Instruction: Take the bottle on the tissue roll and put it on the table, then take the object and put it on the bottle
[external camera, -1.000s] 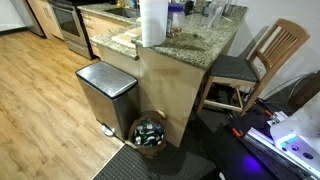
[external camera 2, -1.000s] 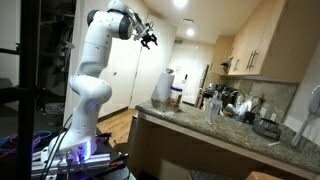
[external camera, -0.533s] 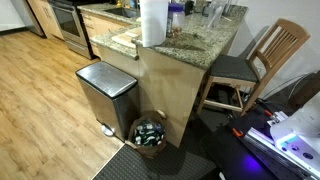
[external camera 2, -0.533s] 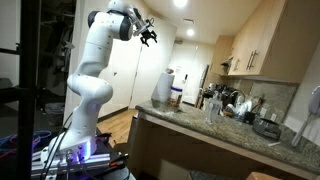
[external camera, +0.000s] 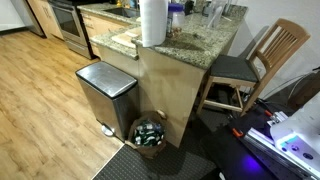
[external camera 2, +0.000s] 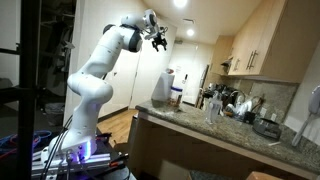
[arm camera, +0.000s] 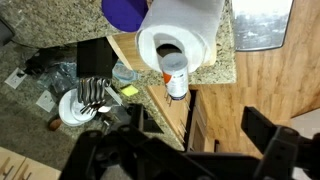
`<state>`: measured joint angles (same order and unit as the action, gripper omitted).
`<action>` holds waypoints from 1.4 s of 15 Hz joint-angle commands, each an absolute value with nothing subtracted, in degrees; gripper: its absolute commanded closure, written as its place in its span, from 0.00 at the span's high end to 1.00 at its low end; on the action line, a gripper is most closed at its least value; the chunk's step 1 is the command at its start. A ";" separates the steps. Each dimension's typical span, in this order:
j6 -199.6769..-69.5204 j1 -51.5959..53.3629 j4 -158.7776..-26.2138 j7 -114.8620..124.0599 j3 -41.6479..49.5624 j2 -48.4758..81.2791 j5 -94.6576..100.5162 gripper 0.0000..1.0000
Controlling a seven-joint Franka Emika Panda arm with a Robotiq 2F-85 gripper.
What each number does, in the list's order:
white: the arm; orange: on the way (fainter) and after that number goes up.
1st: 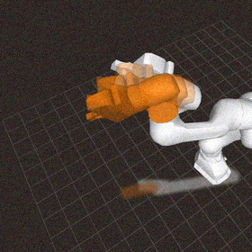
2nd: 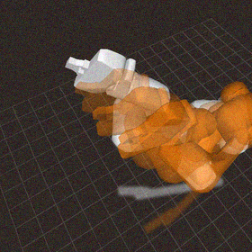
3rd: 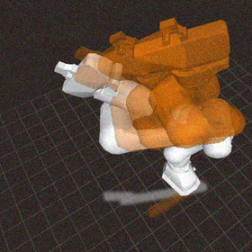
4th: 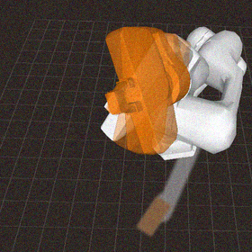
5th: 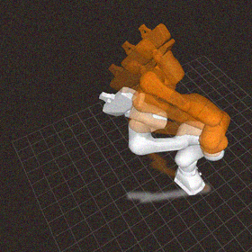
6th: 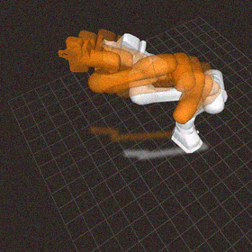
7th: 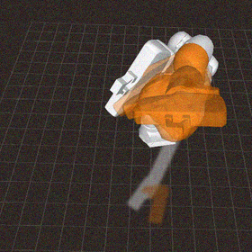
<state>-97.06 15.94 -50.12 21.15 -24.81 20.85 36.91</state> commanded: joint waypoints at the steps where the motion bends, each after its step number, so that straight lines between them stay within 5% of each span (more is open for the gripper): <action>1: -97.45 16.02 -47.81 22.42 -24.45 23.16 37.05 1.00; 6: -88.04 14.87 -42.91 19.66 -24.75 27.35 33.63 1.00; 7: -85.77 19.33 -40.58 18.09 -16.50 27.90 29.11 1.00; 10: -84.05 20.41 -36.98 14.96 -11.45 30.32 24.29 1.00; 21: -98.04 18.15 -34.39 15.53 -11.76 38.29 20.13 1.00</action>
<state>-98.06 18.15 -34.37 15.54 -11.76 38.32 20.13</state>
